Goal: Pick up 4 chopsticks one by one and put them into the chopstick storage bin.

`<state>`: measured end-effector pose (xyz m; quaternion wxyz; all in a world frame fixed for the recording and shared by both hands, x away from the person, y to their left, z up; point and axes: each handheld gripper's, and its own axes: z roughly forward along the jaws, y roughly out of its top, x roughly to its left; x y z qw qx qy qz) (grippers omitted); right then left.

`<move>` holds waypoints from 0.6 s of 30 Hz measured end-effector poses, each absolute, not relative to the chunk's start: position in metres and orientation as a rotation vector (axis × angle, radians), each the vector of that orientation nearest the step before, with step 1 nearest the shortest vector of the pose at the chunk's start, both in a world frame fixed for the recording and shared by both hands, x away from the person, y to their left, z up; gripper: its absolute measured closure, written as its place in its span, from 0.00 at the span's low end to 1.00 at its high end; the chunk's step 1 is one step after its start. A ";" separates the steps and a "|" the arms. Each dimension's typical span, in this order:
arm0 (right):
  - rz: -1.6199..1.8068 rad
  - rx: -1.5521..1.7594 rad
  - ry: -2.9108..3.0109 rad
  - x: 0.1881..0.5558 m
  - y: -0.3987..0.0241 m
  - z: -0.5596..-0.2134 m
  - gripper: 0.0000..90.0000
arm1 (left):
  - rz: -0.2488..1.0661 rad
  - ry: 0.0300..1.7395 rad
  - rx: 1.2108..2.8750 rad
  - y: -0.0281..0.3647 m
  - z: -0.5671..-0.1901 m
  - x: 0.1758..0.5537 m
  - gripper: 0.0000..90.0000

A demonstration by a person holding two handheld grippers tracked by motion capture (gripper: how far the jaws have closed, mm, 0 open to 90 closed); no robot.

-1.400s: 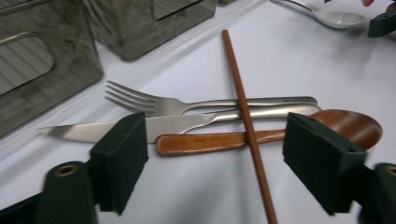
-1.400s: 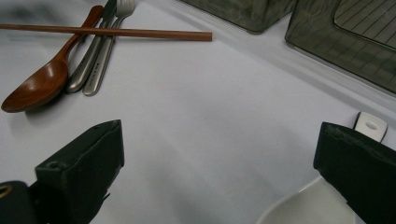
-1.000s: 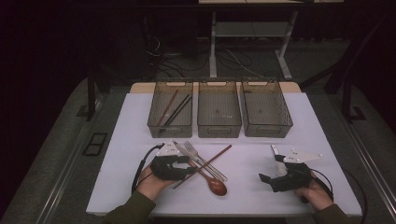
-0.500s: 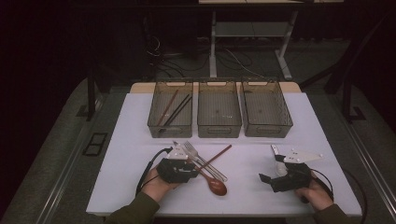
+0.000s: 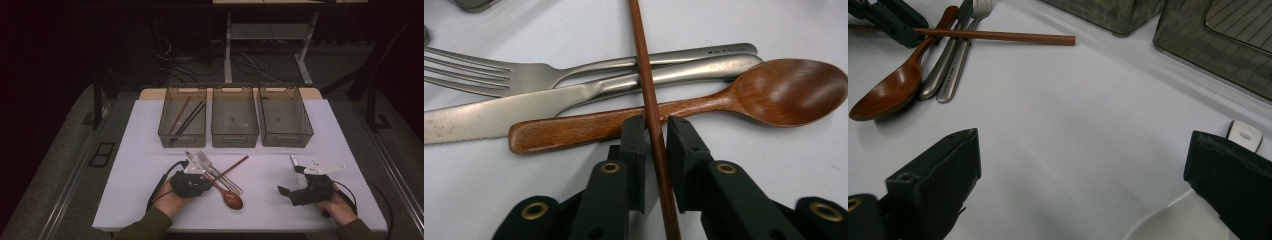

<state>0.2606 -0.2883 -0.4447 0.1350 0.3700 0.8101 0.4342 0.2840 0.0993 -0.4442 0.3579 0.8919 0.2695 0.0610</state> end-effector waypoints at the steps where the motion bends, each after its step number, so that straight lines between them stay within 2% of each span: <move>1: 1.259 1.073 2.347 0.261 -0.288 -0.445 0.02 | 0.164 0.698 2.305 0.099 -0.444 0.284 0.89; 4: 1.257 1.073 2.347 0.261 -0.288 -0.445 0.02 | 0.169 0.707 2.309 0.099 -0.444 0.284 0.92; 18: 1.256 1.072 2.347 0.261 -0.289 -0.445 0.02 | 0.168 0.712 2.311 0.098 -0.443 0.284 0.93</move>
